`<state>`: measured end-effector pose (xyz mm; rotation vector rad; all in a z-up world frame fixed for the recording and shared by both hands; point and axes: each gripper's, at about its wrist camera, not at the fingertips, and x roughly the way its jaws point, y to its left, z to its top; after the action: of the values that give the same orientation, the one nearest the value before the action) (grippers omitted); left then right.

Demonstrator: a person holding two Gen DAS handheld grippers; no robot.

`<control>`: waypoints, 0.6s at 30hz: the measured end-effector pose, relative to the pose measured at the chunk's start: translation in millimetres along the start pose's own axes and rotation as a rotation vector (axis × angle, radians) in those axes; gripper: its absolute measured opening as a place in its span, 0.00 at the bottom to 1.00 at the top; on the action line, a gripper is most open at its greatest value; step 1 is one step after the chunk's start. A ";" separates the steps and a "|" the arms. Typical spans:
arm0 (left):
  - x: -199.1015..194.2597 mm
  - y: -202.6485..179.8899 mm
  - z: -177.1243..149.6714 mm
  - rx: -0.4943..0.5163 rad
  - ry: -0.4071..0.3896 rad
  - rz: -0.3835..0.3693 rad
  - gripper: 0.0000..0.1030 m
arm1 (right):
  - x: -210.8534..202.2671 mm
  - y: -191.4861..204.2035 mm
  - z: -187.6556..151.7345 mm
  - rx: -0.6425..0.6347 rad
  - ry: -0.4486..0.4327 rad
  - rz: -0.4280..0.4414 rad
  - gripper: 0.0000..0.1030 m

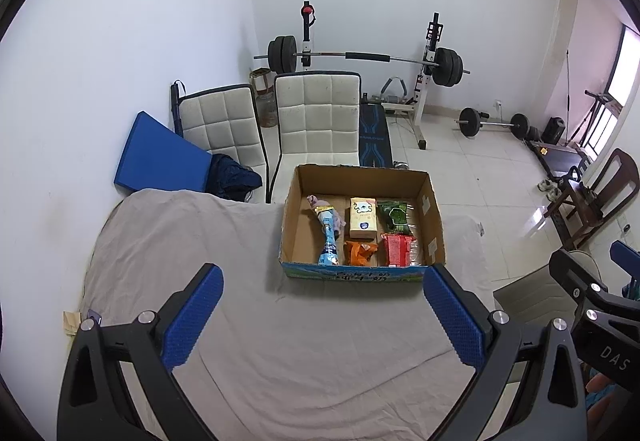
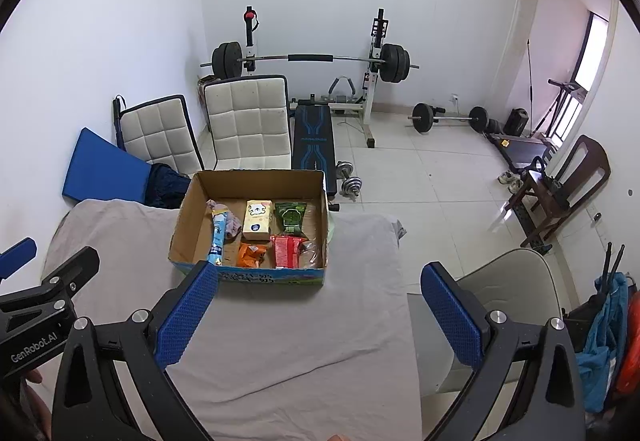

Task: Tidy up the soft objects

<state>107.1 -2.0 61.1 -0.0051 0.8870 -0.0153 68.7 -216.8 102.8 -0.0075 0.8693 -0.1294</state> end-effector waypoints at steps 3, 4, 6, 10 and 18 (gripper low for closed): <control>-0.2 0.2 0.6 0.000 -0.005 0.002 1.00 | 0.3 -0.1 0.4 -0.001 0.000 0.001 1.00; -0.3 0.5 1.1 -0.001 -0.006 0.002 1.00 | 0.3 0.2 0.1 0.000 0.000 0.001 1.00; -0.8 0.5 1.2 -0.004 -0.008 0.002 1.00 | 0.2 -0.2 0.4 0.000 0.000 0.002 1.00; -1.6 1.0 2.4 -0.008 -0.009 0.002 1.00 | -0.5 0.8 0.0 0.002 0.000 0.004 1.00; -1.9 2.2 2.5 -0.009 -0.010 0.003 1.00 | -3.5 1.5 3.5 0.013 -0.006 0.000 1.00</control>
<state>107.9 0.2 64.1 -0.0125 0.8773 -0.0087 69.3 -215.1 107.6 0.0044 0.8622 -0.1353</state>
